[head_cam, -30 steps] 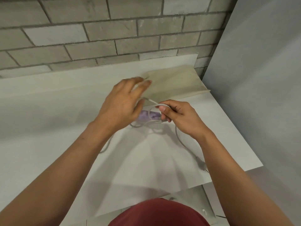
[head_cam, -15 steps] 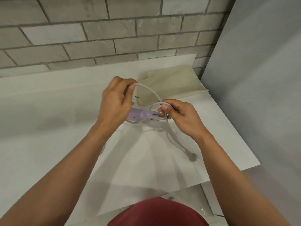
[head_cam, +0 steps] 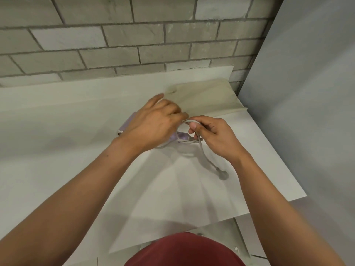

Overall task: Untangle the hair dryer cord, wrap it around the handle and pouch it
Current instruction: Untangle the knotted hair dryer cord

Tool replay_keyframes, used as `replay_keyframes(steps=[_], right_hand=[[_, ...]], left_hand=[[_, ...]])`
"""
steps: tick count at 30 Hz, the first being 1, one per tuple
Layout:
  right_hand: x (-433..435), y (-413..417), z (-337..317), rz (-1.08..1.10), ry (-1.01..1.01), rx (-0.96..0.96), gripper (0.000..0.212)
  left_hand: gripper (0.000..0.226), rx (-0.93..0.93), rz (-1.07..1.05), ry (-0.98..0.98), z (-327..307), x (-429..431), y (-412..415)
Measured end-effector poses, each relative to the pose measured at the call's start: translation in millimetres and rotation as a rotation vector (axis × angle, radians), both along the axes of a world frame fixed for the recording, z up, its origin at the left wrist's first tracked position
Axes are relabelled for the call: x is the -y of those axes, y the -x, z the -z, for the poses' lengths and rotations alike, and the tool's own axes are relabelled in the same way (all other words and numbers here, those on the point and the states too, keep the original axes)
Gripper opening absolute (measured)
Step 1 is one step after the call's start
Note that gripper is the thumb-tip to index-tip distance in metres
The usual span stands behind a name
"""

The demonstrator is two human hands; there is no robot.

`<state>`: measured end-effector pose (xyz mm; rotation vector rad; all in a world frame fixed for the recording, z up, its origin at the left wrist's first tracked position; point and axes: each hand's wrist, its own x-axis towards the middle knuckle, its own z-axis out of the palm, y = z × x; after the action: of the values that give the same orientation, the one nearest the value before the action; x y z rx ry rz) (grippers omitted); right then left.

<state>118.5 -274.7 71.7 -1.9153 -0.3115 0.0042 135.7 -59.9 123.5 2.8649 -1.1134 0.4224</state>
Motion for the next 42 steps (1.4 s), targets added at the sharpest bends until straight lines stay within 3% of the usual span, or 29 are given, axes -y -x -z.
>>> replay_keyframes(steps=[2, 4, 9, 13, 17, 20, 22, 25, 30, 34, 37, 40, 42], right_hand=[[-1.3, 2.3, 0.0, 0.012, -0.002, 0.0, 0.022], [-1.0, 4.7, 2.9, 0.03, -0.015, -0.007, 0.021], [1.1, 7.1, 8.5, 0.058, -0.097, -0.062, 0.017], [-2.1, 5.8, 7.6, 0.055, -0.21, -0.088, 0.018], [-3.6, 3.7, 6.3, 0.081, -0.136, -0.051, 0.017], [-1.8, 5.6, 6.7, 0.061, -0.091, -0.059, 0.018], [0.1, 7.7, 6.8, 0.052, -0.089, -0.077, 0.019], [4.8, 9.2, 6.7, 0.038, -0.062, -0.074, 0.019], [11.7, 13.1, 11.7, 0.064, -0.099, -0.113, 0.017], [12.8, 14.0, 9.1, 0.107, -0.154, -0.135, 0.018], [10.4, 10.8, 4.7, 0.107, -0.161, -0.116, 0.018], [5.1, 6.1, 0.0, 0.084, -0.124, -0.091, 0.018], [3.4, 4.7, 0.4, 0.076, -0.092, -0.085, 0.019]], left_hand=[[0.083, -0.147, -0.083, -0.032, -2.7, 2.7, -0.7], [0.081, -0.19, -0.138, 0.052, 0.9, 2.2, -1.0], [0.025, -0.077, -0.149, 0.71, 9.4, -0.6, -0.8], [0.018, -0.188, -0.276, 0.955, 6.1, -0.4, 2.1], [0.017, -0.247, -0.325, 0.928, 6.8, -4.4, -2.6], [0.034, -0.117, -0.31, 0.571, 3.9, -11.6, -5.1], [0.051, -0.019, -0.147, 0.297, 0.6, -10.7, -3.8], [0.048, 0.044, 0.006, 0.052, -1.0, -2.3, -2.9], [0.032, 0.086, -0.105, 0.179, 5.3, 1.3, -12.7], [0.032, 0.123, -0.223, 0.494, 5.1, -12.0, -14.6], [0.032, 0.137, -0.291, 0.622, 7.4, -15.4, -8.5], [0.032, 0.024, -0.333, 0.763, 5.7, -18.7, -5.7], [0.031, -0.042, -0.352, 0.755, 6.6, -24.5, -10.5]])
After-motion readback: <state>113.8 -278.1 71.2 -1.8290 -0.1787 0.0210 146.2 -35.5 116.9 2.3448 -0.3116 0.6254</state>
